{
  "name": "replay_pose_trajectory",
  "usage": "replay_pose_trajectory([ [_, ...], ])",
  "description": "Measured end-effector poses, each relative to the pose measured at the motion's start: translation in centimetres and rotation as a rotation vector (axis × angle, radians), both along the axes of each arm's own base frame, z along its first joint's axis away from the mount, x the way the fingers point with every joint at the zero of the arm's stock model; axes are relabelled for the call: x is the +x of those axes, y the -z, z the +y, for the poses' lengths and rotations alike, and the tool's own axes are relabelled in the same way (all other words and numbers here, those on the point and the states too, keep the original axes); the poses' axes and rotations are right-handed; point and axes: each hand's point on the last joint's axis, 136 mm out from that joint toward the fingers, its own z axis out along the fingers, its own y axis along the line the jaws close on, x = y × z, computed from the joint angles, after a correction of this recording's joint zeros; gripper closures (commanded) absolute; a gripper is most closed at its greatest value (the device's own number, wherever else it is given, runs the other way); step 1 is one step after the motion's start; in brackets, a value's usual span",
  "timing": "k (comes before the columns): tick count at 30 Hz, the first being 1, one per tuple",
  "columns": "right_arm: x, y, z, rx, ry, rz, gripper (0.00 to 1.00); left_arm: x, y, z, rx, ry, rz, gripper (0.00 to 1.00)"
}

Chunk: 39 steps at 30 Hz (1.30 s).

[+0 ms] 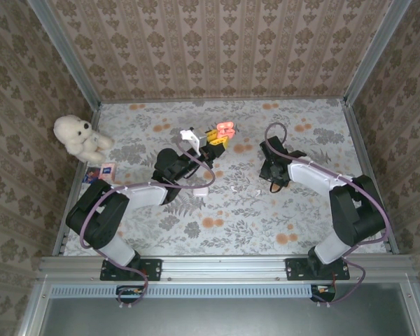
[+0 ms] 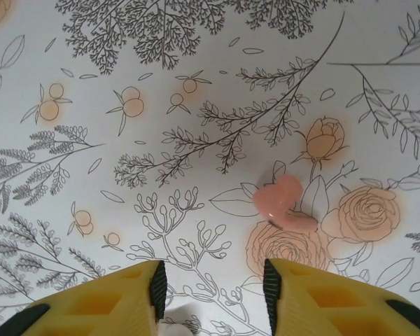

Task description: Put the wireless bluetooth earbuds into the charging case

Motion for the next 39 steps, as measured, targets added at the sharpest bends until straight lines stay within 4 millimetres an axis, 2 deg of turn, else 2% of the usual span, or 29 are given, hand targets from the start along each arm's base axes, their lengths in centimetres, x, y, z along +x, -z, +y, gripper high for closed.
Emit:
replay_pose_trajectory([
  [7, 2.2, -0.1, 0.5, -0.087, -0.168, 0.049, 0.54, 0.1, 0.0, 0.1, 0.000, -0.003, 0.000, 1.00],
  [12, 1.8, 0.6, -0.7, -0.125, -0.209, 0.105, 0.54, 0.3, 0.0, 0.3, 0.000, -0.009, 0.000, 1.00],
  [19, 1.9, 0.9, -3.4, -0.128, -0.154, 0.135, 0.53, 0.4, 0.0, 0.4, 0.000, -0.013, 0.000, 1.00],
  [30, 0.7, 4.0, -3.5, -0.137, -0.163, 0.242, 0.54, 0.4, 0.0, 0.4, 0.000, -0.013, 0.000, 1.00],
  [39, 1.2, 4.4, -3.4, -0.144, -0.168, 0.267, 0.56, 0.4, 0.0, 0.4, 0.000, -0.013, 0.000, 1.00],
])
